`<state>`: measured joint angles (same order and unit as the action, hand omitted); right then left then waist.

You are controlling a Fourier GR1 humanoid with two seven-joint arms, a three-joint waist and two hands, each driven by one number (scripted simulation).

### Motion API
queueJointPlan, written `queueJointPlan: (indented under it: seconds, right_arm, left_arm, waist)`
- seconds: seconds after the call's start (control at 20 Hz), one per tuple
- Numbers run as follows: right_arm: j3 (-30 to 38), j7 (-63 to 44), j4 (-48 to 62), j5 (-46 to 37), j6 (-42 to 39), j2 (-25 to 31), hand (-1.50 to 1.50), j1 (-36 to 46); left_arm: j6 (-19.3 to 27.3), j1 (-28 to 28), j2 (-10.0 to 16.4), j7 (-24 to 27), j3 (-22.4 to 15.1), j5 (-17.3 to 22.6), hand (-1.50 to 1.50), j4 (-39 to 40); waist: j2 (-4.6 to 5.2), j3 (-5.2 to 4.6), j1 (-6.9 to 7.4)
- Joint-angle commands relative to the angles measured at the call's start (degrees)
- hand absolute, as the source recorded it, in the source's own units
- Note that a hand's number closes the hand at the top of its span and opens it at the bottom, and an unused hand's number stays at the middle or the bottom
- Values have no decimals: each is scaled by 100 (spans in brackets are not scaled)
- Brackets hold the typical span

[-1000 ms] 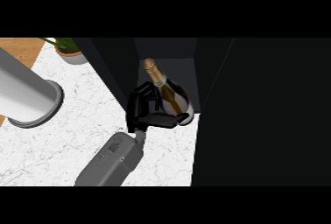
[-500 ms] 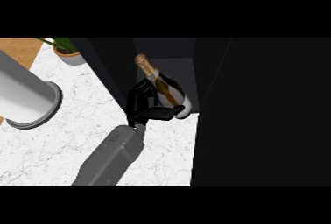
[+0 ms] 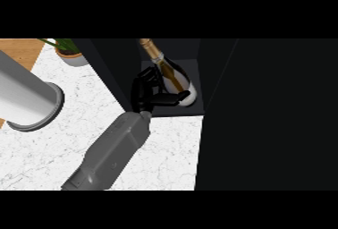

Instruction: Pick up the wine, place it into the cabinet and close the cabinet

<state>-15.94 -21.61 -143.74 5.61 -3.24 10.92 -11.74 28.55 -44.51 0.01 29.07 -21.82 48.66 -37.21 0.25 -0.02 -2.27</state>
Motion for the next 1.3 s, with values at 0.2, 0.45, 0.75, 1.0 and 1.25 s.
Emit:
queueJointPlan:
  seconds: [0.2, 0.45, 0.75, 1.0, 1.25]
  right_arm:
    - [223, -254, -940, 680, -170, 88, -150, -501]
    - [294, -488, -1213, 810, -185, 82, -150, -468]
    - [-50, -447, -835, 551, -99, -162, -150, -146]
    - [-154, -455, -727, 535, -135, -241, -150, -140]
    - [42, -125, -683, 603, -325, -176, -150, -288]
  left_arm:
    - [12, -1090, 23, -257, 420, 178, 150, 810]
    - [54, -1271, 34, -36, 442, 42, 150, 1189]
    - [592, -1902, 107, 143, 538, -218, 150, 2074]
    - [1003, -2271, 414, -113, 281, -626, -150, 2609]
    - [824, -2227, 555, -165, 201, -834, -150, 2984]
  waist:
    - [-4, 4, 12]
    - [-10, 2, 1]
    - [53, -1, -113]
    - [50, 1, -116]
    - [62, 5, -123]
